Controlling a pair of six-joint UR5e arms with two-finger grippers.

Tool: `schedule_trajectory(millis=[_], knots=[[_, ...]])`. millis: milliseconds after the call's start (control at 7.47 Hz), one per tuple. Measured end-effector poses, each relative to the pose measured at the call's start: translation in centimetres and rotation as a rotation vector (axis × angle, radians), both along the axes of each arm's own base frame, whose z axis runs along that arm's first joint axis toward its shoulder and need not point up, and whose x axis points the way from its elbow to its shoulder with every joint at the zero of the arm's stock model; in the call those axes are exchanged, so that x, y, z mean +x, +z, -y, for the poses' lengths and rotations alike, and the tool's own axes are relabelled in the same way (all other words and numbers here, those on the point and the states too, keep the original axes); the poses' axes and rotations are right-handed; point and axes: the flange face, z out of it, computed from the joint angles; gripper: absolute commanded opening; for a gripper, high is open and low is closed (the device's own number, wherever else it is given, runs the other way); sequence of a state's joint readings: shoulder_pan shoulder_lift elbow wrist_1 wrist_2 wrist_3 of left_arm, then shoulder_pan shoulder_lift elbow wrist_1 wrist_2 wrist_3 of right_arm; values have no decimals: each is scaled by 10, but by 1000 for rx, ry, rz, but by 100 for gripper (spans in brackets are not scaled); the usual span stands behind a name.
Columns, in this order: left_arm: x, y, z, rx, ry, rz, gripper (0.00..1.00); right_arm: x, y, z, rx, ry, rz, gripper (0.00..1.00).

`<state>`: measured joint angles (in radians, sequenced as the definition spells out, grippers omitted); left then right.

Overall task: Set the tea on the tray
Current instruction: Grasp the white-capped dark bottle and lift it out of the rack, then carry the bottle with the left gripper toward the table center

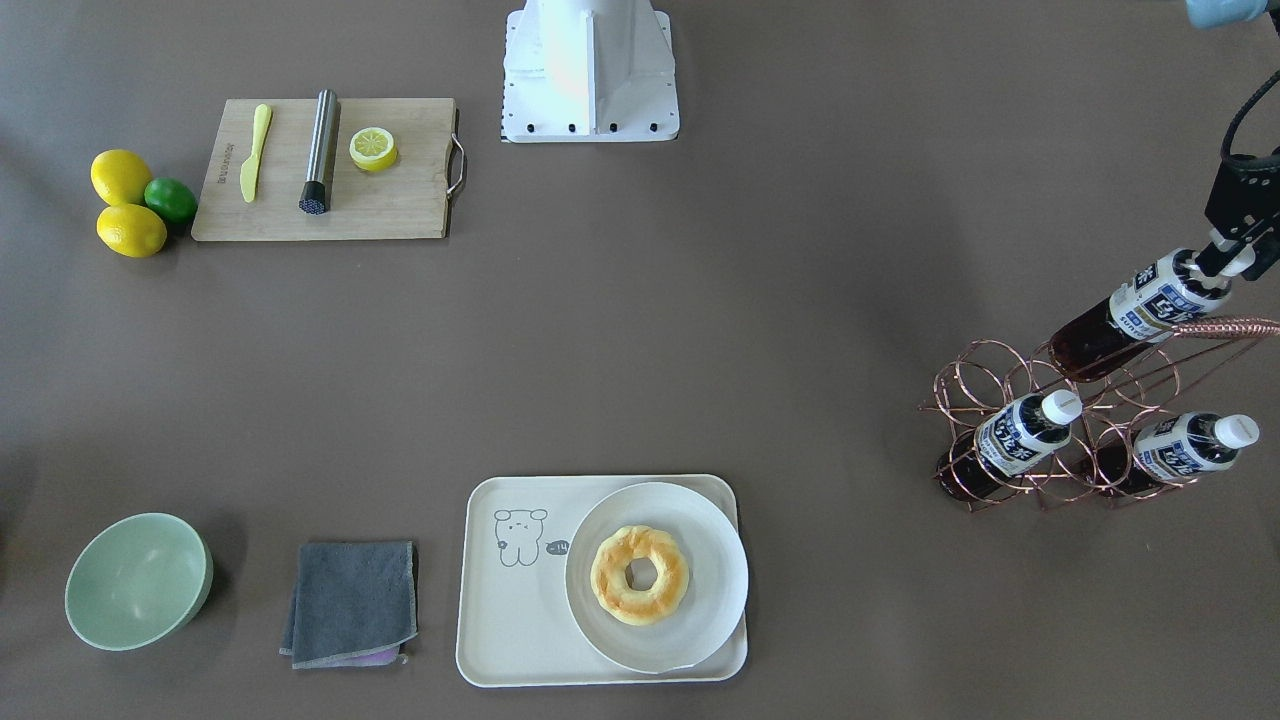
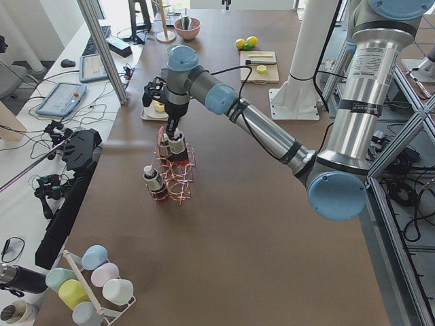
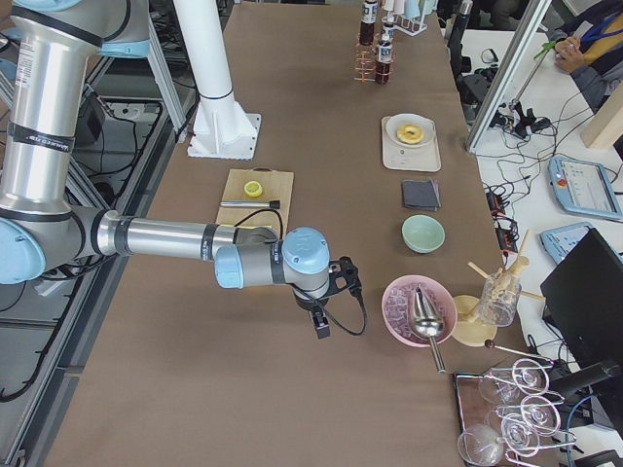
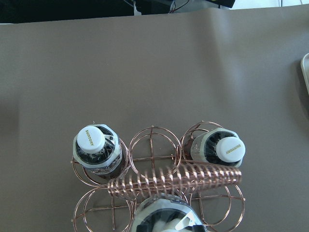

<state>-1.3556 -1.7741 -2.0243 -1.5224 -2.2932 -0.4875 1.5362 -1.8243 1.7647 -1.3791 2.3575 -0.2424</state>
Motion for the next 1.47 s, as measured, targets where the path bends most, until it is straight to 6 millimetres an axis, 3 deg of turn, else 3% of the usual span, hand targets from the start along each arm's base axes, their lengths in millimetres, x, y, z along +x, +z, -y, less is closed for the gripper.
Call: schedule_trajectory(millis=[268,535,1070,1204,1472], knots=[[-12,-32,-26,-29,-26,-7,0,-3,2,2,-12,2,0,100],[7,-66,-50,-72,-53,-52,0,-6,2,3,-17,0,1,100],[138,-168,-78,-157,-59,-138,0,-11,-1,7,-12,-10,3,100],[175,-193,-85,-162,-59,-117,0,-12,-1,7,-12,-12,4,100],[269,-239,-100,-176,-109,-87,0,-13,0,7,-15,-14,4,100]])
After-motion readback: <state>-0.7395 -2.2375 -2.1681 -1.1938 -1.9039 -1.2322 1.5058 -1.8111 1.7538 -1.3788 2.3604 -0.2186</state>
